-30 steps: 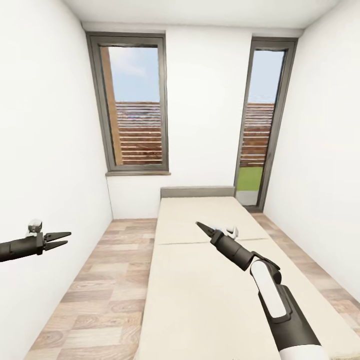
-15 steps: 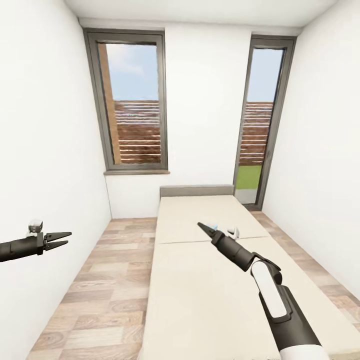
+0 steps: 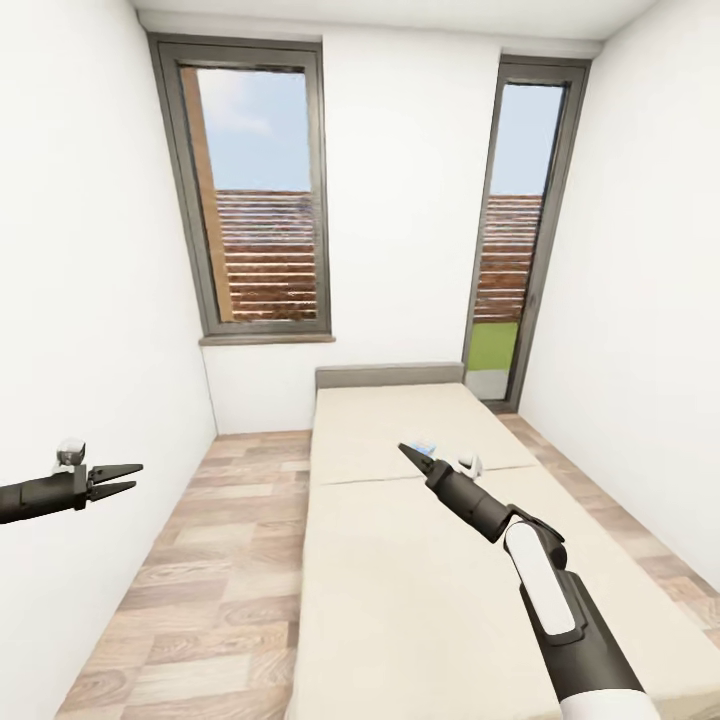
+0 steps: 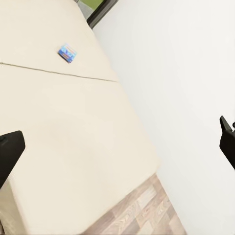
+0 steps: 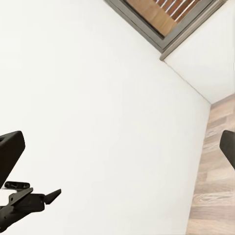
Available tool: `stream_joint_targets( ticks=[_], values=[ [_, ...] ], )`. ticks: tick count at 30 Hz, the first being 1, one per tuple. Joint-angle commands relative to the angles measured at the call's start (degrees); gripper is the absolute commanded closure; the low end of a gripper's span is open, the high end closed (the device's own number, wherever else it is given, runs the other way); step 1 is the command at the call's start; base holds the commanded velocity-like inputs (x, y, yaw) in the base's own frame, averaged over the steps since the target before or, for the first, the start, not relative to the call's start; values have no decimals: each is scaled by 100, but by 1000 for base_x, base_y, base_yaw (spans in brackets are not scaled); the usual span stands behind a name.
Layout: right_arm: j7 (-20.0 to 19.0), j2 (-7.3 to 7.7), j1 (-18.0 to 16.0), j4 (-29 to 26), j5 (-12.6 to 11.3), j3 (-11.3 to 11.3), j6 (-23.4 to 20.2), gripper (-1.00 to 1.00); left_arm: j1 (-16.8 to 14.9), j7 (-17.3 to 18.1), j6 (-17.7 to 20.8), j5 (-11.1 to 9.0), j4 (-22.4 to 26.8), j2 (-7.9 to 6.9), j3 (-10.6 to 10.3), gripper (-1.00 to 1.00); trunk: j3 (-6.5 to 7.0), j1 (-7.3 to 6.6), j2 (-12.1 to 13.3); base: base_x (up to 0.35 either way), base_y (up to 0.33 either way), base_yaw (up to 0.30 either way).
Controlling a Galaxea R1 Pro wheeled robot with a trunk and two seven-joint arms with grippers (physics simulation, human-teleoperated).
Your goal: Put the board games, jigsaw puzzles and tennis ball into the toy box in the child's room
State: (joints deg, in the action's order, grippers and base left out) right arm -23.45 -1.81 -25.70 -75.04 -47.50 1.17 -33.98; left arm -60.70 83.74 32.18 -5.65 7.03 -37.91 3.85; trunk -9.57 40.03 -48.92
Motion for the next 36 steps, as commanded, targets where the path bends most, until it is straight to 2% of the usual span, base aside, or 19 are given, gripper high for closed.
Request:
stream_joint_targets(
  ticks=[1,13,26,36],
  values=[
    [-1,-7,-5,-1,-32,13,-43,-100,-3,22,60,30,0,-1,37,-100,-18,3,-7,207,157,-89],
    [-1,-8,-5,-1,-32,18,-31,-100,-3,28,60,29,0,15,34,-100,-119,3,-7,243,82,-115],
    [-3,-10,-5,139,-32,24,-30,-100,-3,31,60,29,0,14,37,-100,-124,3,-7,214,177,-269],
    [-10,-7,-5,148,-32,24,-29,-100,-3,35,56,29,0,8,37,-100,-94,3,-7,54,99,-281]
  ],
)
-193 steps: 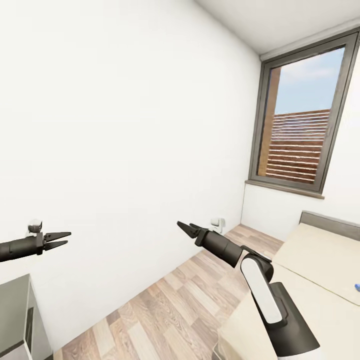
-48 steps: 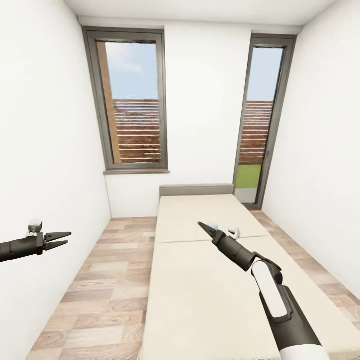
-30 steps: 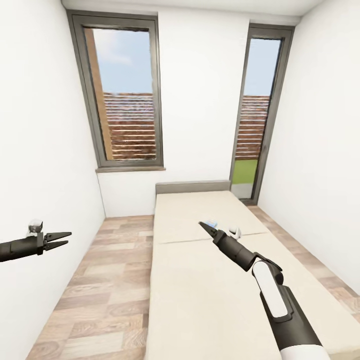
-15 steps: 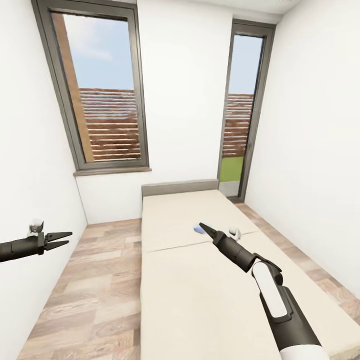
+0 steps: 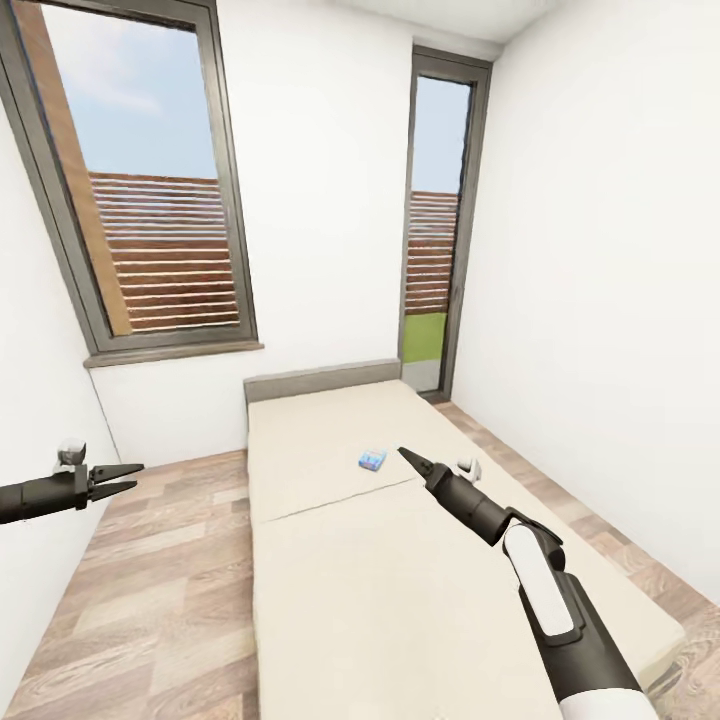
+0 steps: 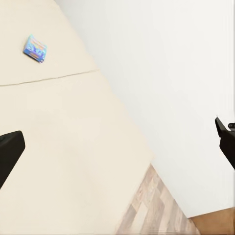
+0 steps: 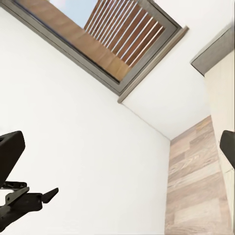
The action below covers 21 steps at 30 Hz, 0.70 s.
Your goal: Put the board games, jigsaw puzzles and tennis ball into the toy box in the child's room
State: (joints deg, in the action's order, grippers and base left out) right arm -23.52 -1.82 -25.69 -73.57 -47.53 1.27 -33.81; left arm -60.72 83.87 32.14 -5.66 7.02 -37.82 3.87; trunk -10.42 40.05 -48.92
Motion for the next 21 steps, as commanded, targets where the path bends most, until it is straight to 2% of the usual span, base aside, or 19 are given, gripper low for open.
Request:
stream_joint_targets(
  ticks=[1,21],
  values=[
    [-4,-6,-6,0,-29,13,-46,-100,-2,21,62,30,1,0,35,-100,-5,1,-6,7,205,-281],
    [-4,-5,-6,1,-29,13,-47,-100,-2,24,56,30,1,-19,36,-100,71,1,-6,1,234,-280]
  ],
)
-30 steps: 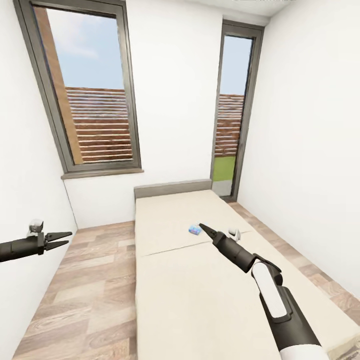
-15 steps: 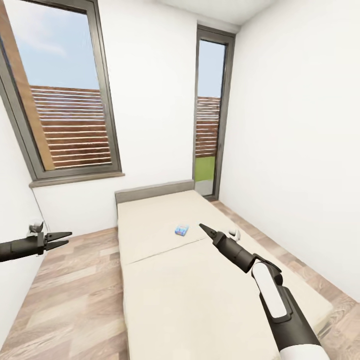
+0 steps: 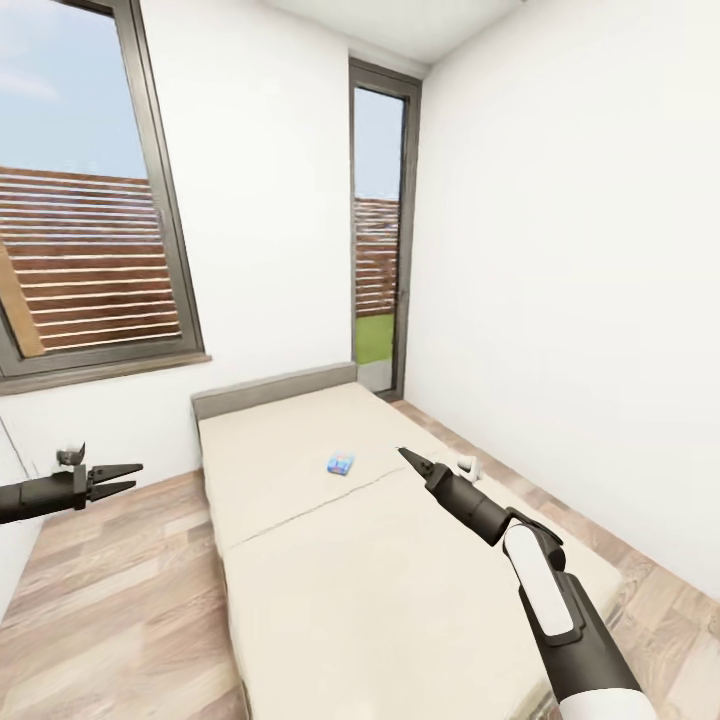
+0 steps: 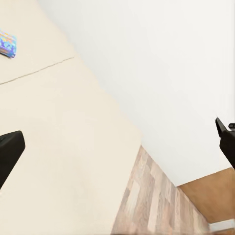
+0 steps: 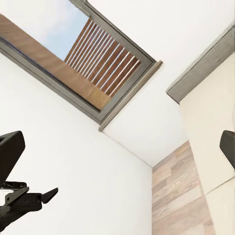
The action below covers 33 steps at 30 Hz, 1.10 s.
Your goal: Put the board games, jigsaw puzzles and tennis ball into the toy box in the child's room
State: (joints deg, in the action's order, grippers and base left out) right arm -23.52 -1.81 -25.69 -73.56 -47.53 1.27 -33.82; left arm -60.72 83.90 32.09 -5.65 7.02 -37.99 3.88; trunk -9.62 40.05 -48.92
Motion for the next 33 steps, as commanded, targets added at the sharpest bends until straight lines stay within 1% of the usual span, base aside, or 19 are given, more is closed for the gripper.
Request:
stream_joint_targets(
  ticks=[1,20,33],
  values=[
    [-3,-6,-6,0,-28,13,-45,-100,-1,21,60,29,1,-1,34,-100,-5,1,-7,0,275,-280],
    [-1,-13,-6,6,-28,13,-45,-100,-1,21,60,29,1,-5,37,-100,68,1,-7,0,273,-280],
    [0,-7,-6,12,-28,22,-41,-100,0,27,60,20,1,-7,42,-100,118,1,-7,-86,68,-279]
  ],
)
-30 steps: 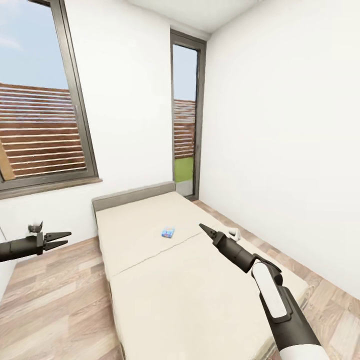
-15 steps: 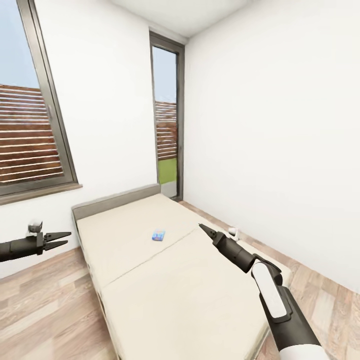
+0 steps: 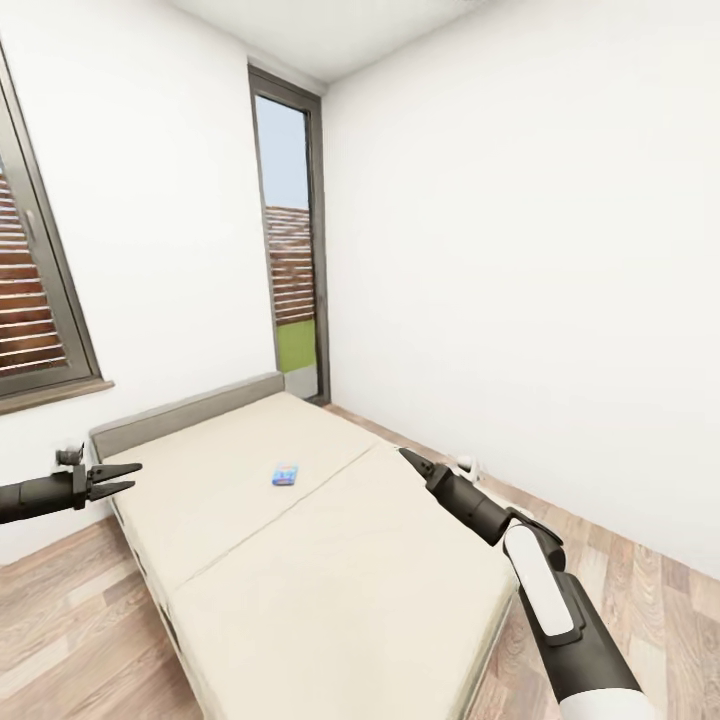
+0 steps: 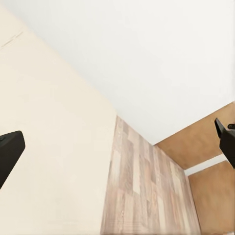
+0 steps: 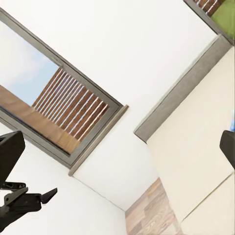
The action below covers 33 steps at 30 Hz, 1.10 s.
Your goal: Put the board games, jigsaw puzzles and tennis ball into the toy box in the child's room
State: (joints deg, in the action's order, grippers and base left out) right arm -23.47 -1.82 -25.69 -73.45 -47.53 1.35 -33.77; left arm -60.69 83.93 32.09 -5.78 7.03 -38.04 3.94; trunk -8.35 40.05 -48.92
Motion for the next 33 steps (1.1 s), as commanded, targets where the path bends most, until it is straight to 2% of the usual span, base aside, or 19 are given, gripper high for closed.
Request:
stream_joint_targets(
  ticks=[1,16,26,28,29,33],
  values=[
    [-7,-7,-6,0,-28,26,-45,-100,-3,22,60,35,0,-2,36,-100,-6,1,-7,-22,15,-249],
    [-9,-11,-6,-5,-27,104,-1,-100,-4,18,60,42,0,-2,36,-100,2,1,-7,-4,9,-46],
    [11,-30,-6,-15,-33,100,-48,-100,-4,20,60,42,0,-2,36,-100,2,1,-7,0,168,0],
    [37,-34,-10,26,-31,92,-53,-100,-4,19,60,42,0,3,32,-100,2,1,-7,0,51,0],
    [177,-36,-9,267,-18,63,-58,-100,-4,19,60,42,0,38,24,-100,2,1,-7,0,12,0],
    [299,-38,-7,370,16,42,-59,-100,-4,-2,67,43,0,65,20,-100,2,1,-7,0,5,0]
  ],
)
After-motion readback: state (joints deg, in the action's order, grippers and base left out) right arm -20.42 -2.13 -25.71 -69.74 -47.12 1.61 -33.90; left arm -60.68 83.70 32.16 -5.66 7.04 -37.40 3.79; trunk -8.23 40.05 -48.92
